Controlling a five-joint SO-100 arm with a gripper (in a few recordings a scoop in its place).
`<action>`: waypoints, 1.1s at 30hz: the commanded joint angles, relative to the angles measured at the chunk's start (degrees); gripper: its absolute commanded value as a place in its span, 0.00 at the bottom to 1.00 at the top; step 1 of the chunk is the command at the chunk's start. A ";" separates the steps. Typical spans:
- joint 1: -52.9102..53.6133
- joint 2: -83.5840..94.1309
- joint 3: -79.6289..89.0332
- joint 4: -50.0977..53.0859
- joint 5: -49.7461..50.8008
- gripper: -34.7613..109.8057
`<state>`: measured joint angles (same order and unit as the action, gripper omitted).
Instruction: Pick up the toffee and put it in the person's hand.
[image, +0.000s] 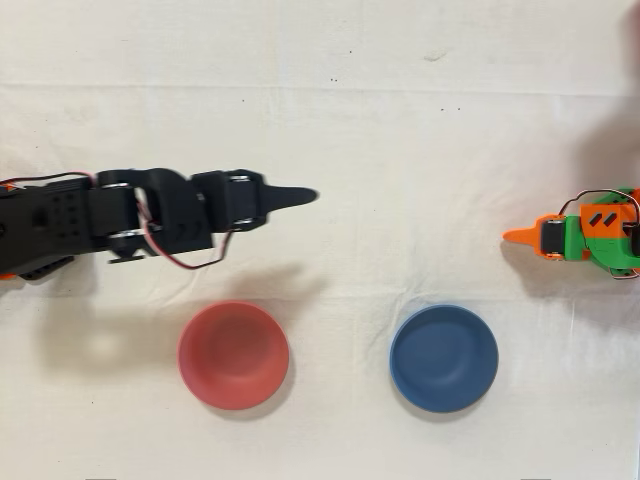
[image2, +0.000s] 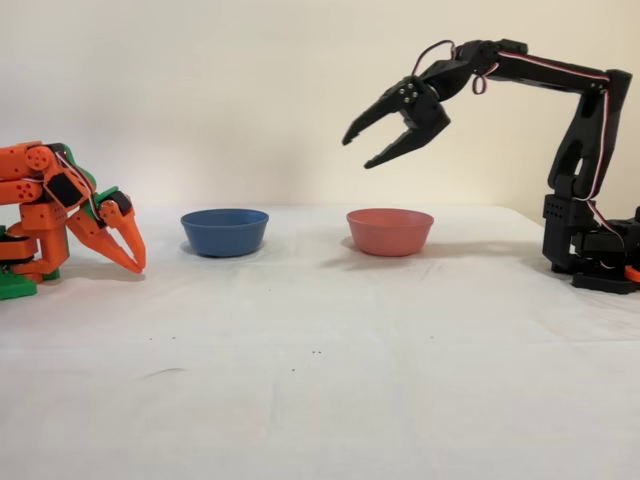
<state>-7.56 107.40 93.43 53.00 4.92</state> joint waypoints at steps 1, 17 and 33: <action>-0.62 10.81 5.62 2.55 -0.44 0.33; 6.94 46.58 38.67 7.82 1.93 0.24; 8.17 65.83 58.54 13.10 -0.09 0.24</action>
<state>0.00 170.51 150.64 65.83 3.43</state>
